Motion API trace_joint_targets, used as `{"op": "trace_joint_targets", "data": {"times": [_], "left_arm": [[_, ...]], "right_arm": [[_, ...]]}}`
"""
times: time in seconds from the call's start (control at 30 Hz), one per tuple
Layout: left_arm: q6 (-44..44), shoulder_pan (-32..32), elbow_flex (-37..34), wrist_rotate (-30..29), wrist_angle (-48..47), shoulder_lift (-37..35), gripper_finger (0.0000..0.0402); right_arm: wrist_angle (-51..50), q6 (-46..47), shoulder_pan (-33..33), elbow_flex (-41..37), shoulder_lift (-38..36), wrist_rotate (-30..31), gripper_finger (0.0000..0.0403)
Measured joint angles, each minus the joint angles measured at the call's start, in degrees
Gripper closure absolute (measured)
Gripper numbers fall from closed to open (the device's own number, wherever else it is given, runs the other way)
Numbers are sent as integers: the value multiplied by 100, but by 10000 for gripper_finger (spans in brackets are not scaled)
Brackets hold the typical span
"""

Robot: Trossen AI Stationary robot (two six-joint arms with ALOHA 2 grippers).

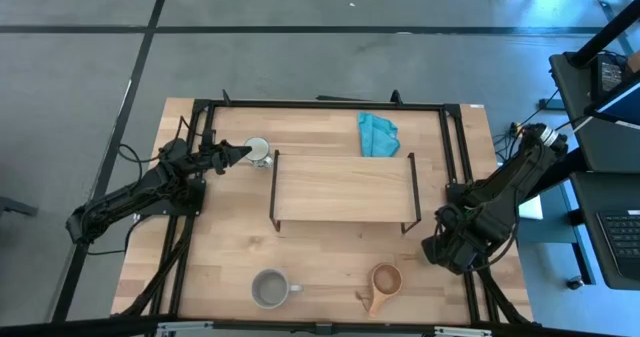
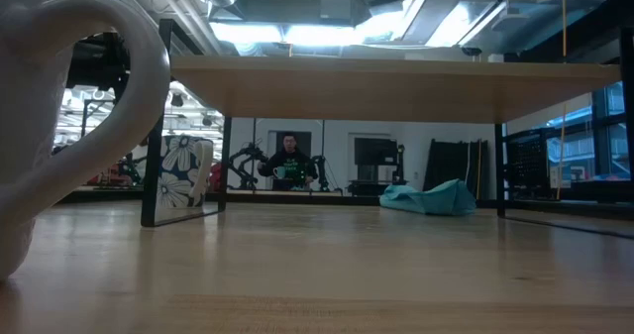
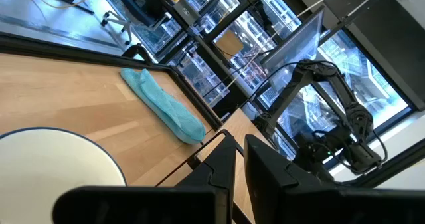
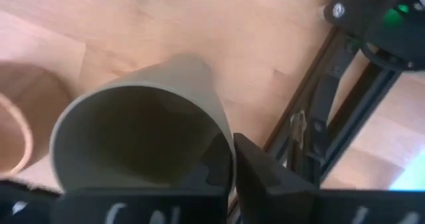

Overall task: Stack small to large cups/mugs on shelf
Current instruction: Put the gray cup on the shelf

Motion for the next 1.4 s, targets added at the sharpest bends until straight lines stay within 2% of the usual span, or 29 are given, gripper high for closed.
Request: {"op": "trace_joint_targets", "data": {"times": [0.17,0.37,0.5,0.63,1.0,1.1,1.2,1.4], "left_arm": [[0,2,-2,-2,0,1,374],[2,2,-2,-133,0,0,374],[1,1,-1,-179,0,1,374],[2,2,0,-181,0,2,374],[-7,2,-2,-177,2,0,374],[-4,1,-1,-177,2,2,374],[-4,2,0,-177,2,0,374],[-2,1,-1,-177,2,0,374]], "right_arm": [[-175,-319,-114,516,-187,-195,395],[-546,-891,-357,1502,-265,-201,393],[-1049,-1515,-628,2274,-142,143,394],[-1639,-2398,-1129,3073,146,447,394],[-1586,-5658,-2826,4374,1097,673,394],[-1576,-6378,-3156,4705,1308,1028,394],[-1586,-6769,-3479,4901,1355,1322,394],[-1605,-7095,-4098,4791,1197,1142,393]]}}
